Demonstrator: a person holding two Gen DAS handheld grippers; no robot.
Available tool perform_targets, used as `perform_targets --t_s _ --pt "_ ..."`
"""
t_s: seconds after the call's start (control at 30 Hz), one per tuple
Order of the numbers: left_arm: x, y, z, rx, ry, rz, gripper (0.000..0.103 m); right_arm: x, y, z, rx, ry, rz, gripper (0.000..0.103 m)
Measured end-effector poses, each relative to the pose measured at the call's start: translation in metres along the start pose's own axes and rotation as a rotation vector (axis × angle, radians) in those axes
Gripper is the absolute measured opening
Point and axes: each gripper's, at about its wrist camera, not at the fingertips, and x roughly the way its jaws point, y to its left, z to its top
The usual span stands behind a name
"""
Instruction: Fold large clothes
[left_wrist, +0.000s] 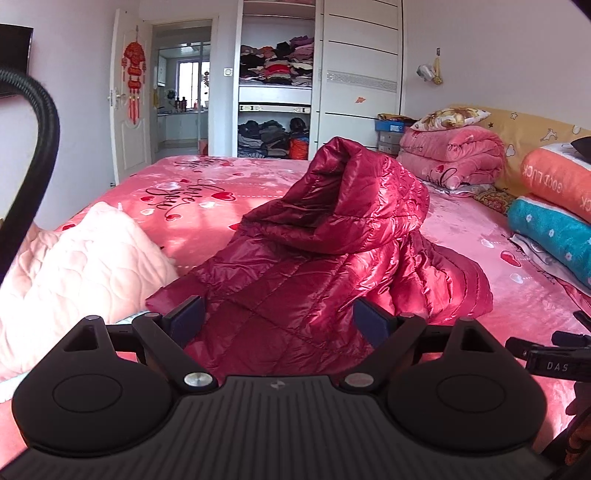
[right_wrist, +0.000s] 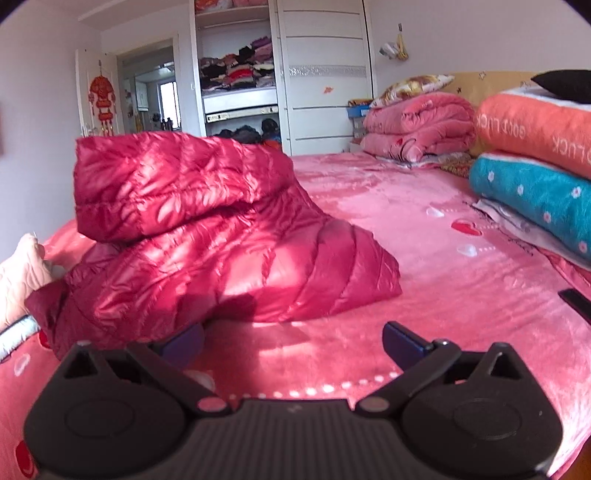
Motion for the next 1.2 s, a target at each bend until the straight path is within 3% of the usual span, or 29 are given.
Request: perform_targets --t_s 0.3,0.63,0.67,0.73,0.87,0.9,1.03,1.2 --pt "0.056 -0.028 0.022 0.027 -0.061 -0.108 0.103 0.032 -0.021 -0.010 0.048 0.047 0.016 0.102" --pt "0.112 -0.046 0.052 0.009 -0.127 -0.091 0.100 0.045 -0.037 -0.009 0.119 0.068 0.067 0.102" --pt "0.117 -0.048 0.054 0.009 -0.117 -0.091 0.096 0.046 -0.038 -0.009 0.127 0.070 0.070 0.102" --pt "0.125 -0.052 0.057 0.005 -0.081 -0.082 0.060 0.047 -0.042 -0.008 0.146 0.071 0.081 0.102" --pt "0.130 -0.056 0.056 -0.023 -0.047 -0.083 0.029 0.048 -0.047 -0.006 0.175 0.071 0.096 0.102" --pt "0.127 -0.057 0.055 -0.028 -0.036 -0.084 0.017 0.047 -0.049 -0.005 0.183 0.068 0.100 0.102" --pt "0.097 -0.064 0.047 -0.009 -0.019 -0.144 0.007 0.043 -0.055 -0.003 0.204 0.042 0.112 0.102" --pt "0.051 -0.082 0.029 0.064 0.006 -0.278 0.002 0.039 -0.069 0.002 0.262 0.005 0.101 0.102"
